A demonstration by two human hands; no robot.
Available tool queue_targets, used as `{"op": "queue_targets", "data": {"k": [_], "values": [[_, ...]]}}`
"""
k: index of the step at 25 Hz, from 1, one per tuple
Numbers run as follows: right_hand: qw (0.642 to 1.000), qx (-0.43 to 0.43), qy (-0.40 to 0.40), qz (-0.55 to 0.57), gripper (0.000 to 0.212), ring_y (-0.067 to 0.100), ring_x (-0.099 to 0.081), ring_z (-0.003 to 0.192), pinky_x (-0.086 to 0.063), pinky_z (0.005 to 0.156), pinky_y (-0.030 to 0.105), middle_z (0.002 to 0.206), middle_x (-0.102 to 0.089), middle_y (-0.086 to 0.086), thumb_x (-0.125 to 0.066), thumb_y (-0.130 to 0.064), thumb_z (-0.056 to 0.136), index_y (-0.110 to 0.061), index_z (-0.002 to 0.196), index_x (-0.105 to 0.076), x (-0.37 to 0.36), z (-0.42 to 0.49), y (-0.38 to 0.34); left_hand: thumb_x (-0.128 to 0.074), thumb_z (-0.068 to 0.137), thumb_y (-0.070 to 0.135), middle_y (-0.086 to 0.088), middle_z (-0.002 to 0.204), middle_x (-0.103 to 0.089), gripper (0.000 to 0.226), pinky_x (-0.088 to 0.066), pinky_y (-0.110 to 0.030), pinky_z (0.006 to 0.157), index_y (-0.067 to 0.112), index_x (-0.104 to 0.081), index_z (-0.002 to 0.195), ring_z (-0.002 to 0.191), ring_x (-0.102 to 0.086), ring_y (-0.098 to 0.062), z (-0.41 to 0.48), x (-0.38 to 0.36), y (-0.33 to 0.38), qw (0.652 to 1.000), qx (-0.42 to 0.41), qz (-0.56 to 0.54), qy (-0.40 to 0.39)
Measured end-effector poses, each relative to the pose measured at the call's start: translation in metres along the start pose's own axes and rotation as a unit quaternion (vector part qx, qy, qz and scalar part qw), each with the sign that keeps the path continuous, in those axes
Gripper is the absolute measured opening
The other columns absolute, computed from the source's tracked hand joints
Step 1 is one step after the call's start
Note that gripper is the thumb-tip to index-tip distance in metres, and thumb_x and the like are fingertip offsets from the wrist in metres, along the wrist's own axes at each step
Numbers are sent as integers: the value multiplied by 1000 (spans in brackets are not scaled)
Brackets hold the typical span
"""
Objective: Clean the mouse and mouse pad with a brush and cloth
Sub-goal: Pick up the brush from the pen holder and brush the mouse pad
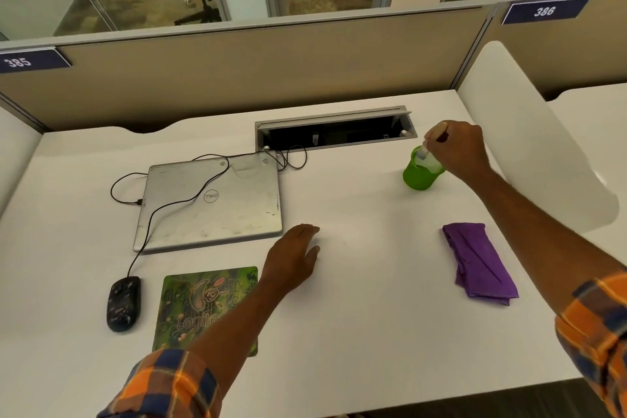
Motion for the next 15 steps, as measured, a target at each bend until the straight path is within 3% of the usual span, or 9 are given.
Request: {"op": "queue_targets", "data": {"k": [4,8,11,15], "values": [[995,-36,4,91,10,17,-70,84,-48,70,20,98,-81,5,-79,-14,85,-12,94,-84,-5,-46,-41,-62,104,31,2,155,-57,48,-51,-37,108,23,-56,151,140,-56,-21,-19,21,-19,999,13,-23,19],[972,-71,-56,216,11,19,-73,78,-56,68,33,91,-81,2,-76,-9,80,-19,76,-78,-50,-115,-106,-62,104,33,1,155,-57,50,-51,-38,108,24,-54,152,139,-57,-23,-45,44,-55,999,16,-20,32],[956,-84,-87,267,11,13,-73,70,-56,64,29,86,-82,-2,-77,-9,79,-19,78,-80,-90,-168,-153,-61,104,37,3,158,-55,53,-47,-37,113,29,-50,155,143,-53,-20,-69,58,-97,998,45,-25,23],[943,-96,-135,289,7,16,-77,73,-60,65,28,84,-82,-8,-84,-14,75,-21,77,-82,-148,-225,-207,-59,105,36,1,162,-50,53,-38,-39,122,30,-48,156,150,-46,-21,-101,75,-152,997,68,-20,-1]]}}
Point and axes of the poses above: each hand's wrist, its own z-axis towards the middle knuckle, its own x-axis out of the back of the hand, y = z × x, the point moved 9 cm from there along z, towards the middle knuckle
